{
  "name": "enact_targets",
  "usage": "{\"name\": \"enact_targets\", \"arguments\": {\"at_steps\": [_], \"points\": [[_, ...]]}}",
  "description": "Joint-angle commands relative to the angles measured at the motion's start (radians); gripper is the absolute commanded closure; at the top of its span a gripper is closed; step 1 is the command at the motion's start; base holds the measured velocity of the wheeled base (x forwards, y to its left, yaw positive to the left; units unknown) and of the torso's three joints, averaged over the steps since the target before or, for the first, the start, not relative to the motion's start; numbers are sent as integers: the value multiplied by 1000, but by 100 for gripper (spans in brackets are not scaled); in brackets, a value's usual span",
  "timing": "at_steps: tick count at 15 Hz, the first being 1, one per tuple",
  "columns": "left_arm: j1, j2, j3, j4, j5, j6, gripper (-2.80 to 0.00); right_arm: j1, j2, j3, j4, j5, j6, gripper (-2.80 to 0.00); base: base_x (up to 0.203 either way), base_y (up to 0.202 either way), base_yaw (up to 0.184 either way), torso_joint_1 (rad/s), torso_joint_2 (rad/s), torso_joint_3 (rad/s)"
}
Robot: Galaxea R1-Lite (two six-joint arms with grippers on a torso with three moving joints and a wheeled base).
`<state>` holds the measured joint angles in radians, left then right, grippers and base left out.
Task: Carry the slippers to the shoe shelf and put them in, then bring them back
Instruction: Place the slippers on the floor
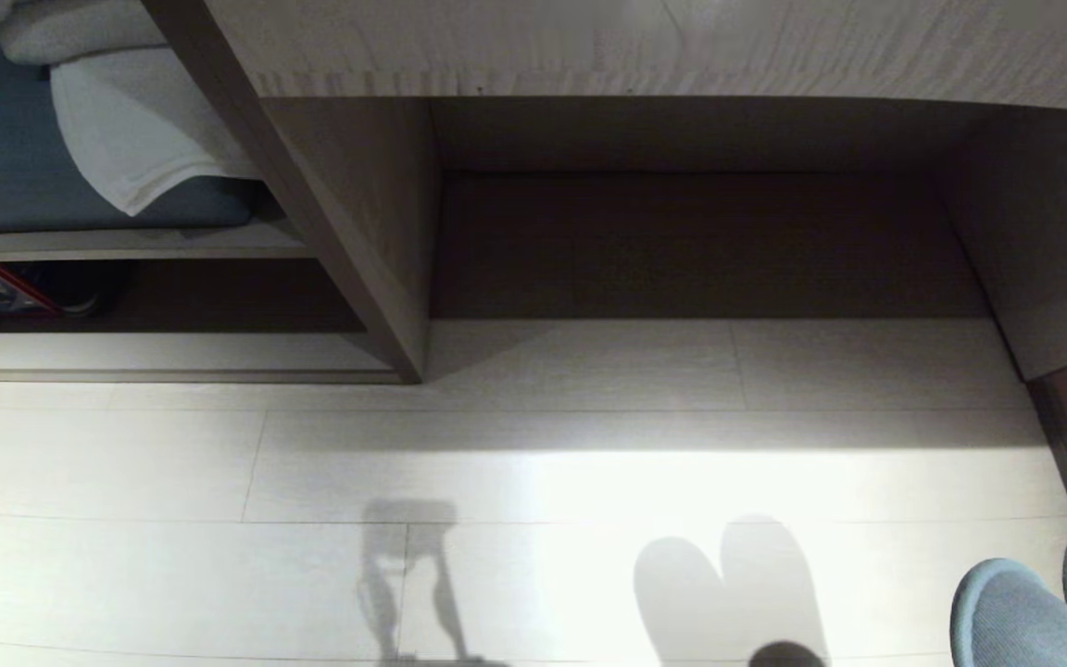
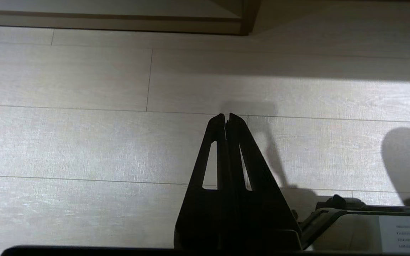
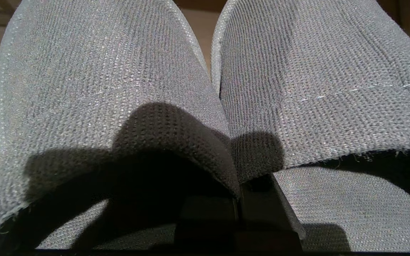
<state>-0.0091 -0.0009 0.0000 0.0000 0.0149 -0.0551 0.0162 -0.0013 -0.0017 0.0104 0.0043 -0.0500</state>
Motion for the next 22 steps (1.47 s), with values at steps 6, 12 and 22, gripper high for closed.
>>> {"name": "enact_targets", "arguments": {"at_steps": [6, 12, 22], "points": [[0, 1, 0, 0, 0, 0, 0, -1, 1, 0, 0, 0, -1, 0, 0, 0, 0, 2, 3, -200], [0, 1, -3, 8, 0, 0, 0, -1, 1, 0, 0, 0, -1, 0, 0, 0, 0, 2, 2, -200], [0, 1, -3, 11, 2, 1, 0, -1, 1, 0, 0, 0, -1, 0, 0, 0, 0, 3, 2, -197]]}}
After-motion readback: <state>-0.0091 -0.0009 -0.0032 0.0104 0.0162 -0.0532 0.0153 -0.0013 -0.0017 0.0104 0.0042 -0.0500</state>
